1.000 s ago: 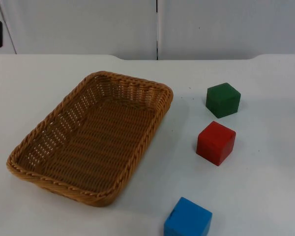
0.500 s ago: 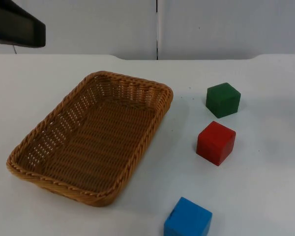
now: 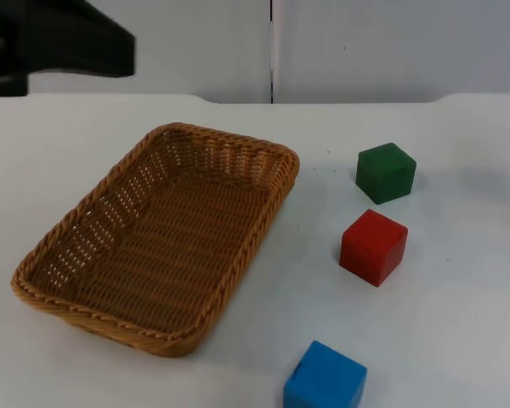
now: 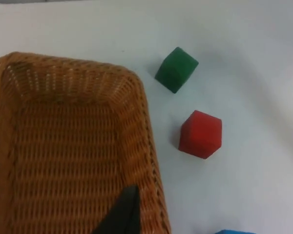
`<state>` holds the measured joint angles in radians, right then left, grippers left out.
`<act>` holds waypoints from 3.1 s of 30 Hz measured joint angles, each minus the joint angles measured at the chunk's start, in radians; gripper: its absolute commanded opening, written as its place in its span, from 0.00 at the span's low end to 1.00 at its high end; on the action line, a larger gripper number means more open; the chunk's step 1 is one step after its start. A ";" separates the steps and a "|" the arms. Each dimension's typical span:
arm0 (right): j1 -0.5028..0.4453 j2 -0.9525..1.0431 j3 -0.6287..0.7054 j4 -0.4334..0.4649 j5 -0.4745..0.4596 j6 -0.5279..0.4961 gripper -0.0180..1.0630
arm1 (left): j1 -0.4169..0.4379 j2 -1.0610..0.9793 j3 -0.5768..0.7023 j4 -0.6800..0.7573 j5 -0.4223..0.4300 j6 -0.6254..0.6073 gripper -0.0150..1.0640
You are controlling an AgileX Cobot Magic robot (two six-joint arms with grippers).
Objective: Pick up one cube with each hand and place exactly two cubes into the same basket, leaving the remaining cube outside.
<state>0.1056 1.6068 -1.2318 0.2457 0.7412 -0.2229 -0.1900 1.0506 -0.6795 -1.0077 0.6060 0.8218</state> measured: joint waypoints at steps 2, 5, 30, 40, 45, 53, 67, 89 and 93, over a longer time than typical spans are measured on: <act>0.000 0.031 -0.020 0.018 0.006 -0.019 0.99 | -0.053 0.023 0.000 -0.002 -0.048 0.000 0.96; 0.000 0.062 -0.041 0.036 0.012 -0.034 0.99 | -0.107 0.059 0.000 -0.004 -0.088 0.000 0.96; 0.127 0.351 -0.308 0.043 0.070 -0.096 0.99 | -0.441 0.608 -0.344 0.039 -0.175 0.008 0.96; 0.127 0.459 -0.395 0.043 0.067 -0.096 0.99 | -0.472 0.783 -0.477 0.097 -0.175 -0.019 0.96; 0.127 0.493 -0.400 0.025 0.040 -0.096 0.99 | -0.483 0.847 -0.532 0.189 -0.175 -0.100 0.96; 0.143 0.507 -0.405 -0.002 -0.040 -0.096 0.99 | -0.521 0.947 -0.642 0.359 -0.177 -0.239 0.96; 0.237 0.579 -0.408 -0.107 -0.190 -0.098 0.99 | -0.596 1.098 -0.771 0.827 -0.173 -0.659 0.96; 0.237 0.668 -0.408 -0.107 -0.323 -0.102 0.99 | -0.596 1.190 -0.777 1.008 -0.212 -0.848 0.96; 0.237 0.687 -0.408 -0.107 -0.335 -0.102 0.99 | -0.596 1.198 -0.777 1.008 -0.228 -0.848 0.96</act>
<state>0.3424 2.2941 -1.6399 0.1388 0.4062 -0.3251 -0.7864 2.2491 -1.4567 0.0000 0.3778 -0.0261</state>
